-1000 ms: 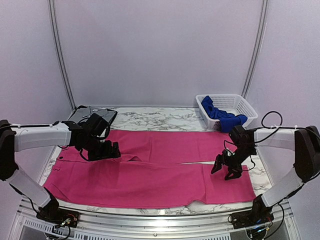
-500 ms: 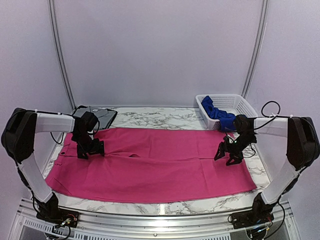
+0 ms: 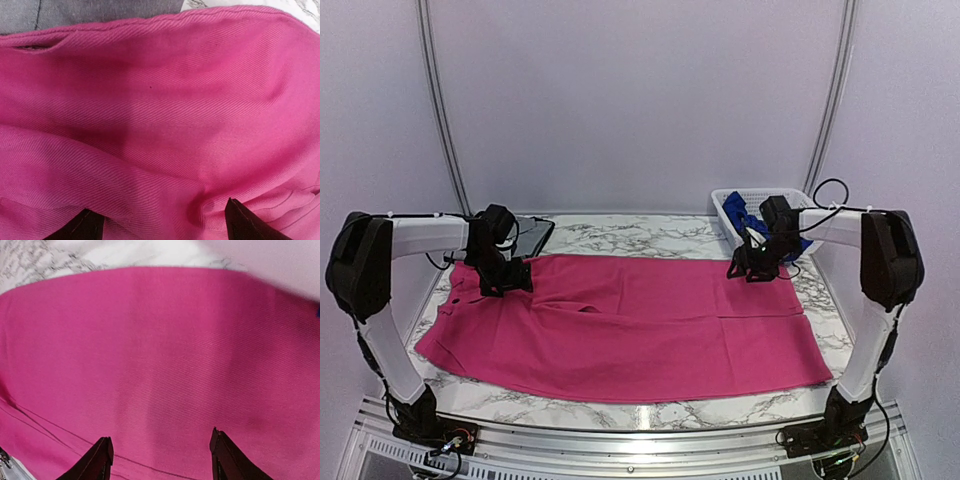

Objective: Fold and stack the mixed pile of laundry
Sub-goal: Pick up the flattened trousers from the center of the board.

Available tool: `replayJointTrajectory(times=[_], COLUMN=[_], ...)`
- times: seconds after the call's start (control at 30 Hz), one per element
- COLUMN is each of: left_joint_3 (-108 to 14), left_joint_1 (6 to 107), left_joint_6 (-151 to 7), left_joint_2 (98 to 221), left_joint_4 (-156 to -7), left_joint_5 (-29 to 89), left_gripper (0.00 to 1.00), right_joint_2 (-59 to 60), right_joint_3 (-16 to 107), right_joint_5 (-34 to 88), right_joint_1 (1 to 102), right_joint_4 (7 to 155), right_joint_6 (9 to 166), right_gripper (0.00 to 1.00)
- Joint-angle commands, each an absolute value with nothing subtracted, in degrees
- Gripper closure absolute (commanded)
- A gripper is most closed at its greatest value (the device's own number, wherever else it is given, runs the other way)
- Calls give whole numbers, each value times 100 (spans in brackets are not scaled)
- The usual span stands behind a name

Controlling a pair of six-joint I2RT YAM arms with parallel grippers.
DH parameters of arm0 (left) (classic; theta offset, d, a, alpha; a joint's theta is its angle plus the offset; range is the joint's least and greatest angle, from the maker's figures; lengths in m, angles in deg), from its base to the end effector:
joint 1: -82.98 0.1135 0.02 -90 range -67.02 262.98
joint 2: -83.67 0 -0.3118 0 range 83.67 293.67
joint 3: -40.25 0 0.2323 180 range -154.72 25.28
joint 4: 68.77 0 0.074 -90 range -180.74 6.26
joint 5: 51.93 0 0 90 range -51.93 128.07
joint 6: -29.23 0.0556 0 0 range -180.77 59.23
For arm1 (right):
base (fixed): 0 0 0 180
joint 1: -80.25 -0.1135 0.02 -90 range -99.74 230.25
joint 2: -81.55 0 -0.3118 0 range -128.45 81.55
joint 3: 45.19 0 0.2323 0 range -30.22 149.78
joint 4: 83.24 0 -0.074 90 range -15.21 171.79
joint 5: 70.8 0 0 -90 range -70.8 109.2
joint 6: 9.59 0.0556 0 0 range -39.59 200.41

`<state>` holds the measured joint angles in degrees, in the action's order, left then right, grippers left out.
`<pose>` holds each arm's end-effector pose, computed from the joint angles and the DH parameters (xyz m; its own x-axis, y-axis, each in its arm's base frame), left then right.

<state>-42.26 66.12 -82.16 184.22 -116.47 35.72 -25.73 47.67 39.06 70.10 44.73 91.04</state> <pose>0.3354 -0.1040 0.2300 -0.9240 -0.1008 -0.3689 -0.0334 0.9822 -0.1847 0.3787 0.0870 0.2376 -0.9421 0.0076 -0.3352 -0.1278 0.9162 0.3798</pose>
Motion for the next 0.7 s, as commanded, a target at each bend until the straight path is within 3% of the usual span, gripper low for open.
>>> replayJointTrajectory(times=[0.0, 0.17, 0.5, 0.67], left_joint_3=[-4226, -3770, -2090, -1779], left_joint_1=[6636, 6649, 6742, 6726], left_joint_6=[-8261, -8311, -9066, -9150], left_joint_2=[18647, 18133, 17166, 16693], left_joint_4=[-11542, -11545, -11911, -11885], left_joint_5=[3401, 3375, 3166, 3028], left_gripper=[16, 16, 15, 15], right_joint_2=[-2900, -2907, -1938, -1527], right_joint_3=[4734, 4026, 2059, 1910], right_joint_5=[3415, 3199, 4094, 4409], right_joint_1=[6925, 7078, 7393, 7376], right_joint_4=[4442, 4274, 4483, 4535], right_joint_6=[9003, 9140, 9650, 9596], right_gripper=[39, 43, 46, 47])
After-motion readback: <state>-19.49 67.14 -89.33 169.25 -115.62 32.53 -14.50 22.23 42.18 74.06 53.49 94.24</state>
